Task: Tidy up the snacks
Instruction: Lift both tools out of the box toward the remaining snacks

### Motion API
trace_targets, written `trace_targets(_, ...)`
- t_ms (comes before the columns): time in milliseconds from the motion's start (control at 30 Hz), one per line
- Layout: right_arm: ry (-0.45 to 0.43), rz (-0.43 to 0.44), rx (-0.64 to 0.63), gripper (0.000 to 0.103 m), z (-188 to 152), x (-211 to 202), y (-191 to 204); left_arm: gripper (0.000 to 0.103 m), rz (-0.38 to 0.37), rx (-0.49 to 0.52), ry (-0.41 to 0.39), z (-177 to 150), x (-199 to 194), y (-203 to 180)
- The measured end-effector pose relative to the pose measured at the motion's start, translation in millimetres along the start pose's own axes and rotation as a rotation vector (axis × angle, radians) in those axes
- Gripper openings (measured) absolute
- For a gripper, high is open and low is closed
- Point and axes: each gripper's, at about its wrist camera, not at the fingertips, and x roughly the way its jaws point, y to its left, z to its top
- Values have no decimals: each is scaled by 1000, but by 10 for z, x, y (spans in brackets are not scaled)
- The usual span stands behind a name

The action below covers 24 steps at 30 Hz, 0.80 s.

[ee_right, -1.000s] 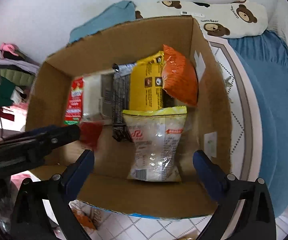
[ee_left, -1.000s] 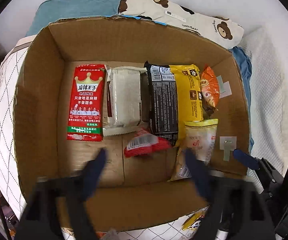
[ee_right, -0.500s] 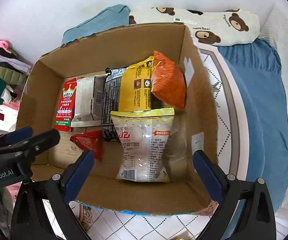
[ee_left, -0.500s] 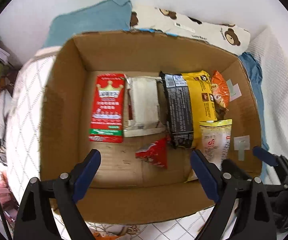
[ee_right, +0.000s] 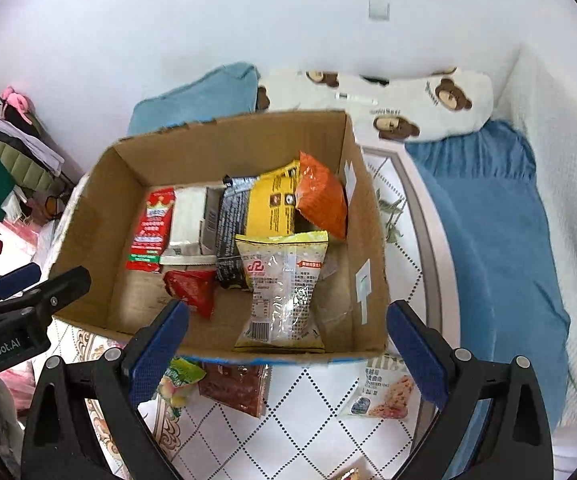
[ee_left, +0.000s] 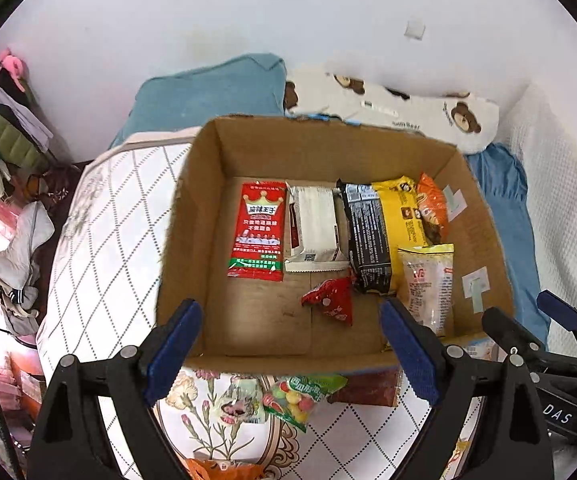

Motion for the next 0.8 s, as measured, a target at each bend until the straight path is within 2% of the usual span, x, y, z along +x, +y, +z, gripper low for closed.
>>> trace_targets(233,-96,9,-10,101,-182,-452,65,91,3,-2,-106,-175,-450,16)
trace_targets(500,-134,65,11,101,-391,-823,117,91,-26,-26,-145,-354,-727,69)
trace_targets(667,-87,111,58,101,-614,-833,0,91,-41,-46,-98,-604,-683,155)
trace_targets(800,18,105,143,101,-987,-590,-286,91,-25,-49,0,-962,-450,241)
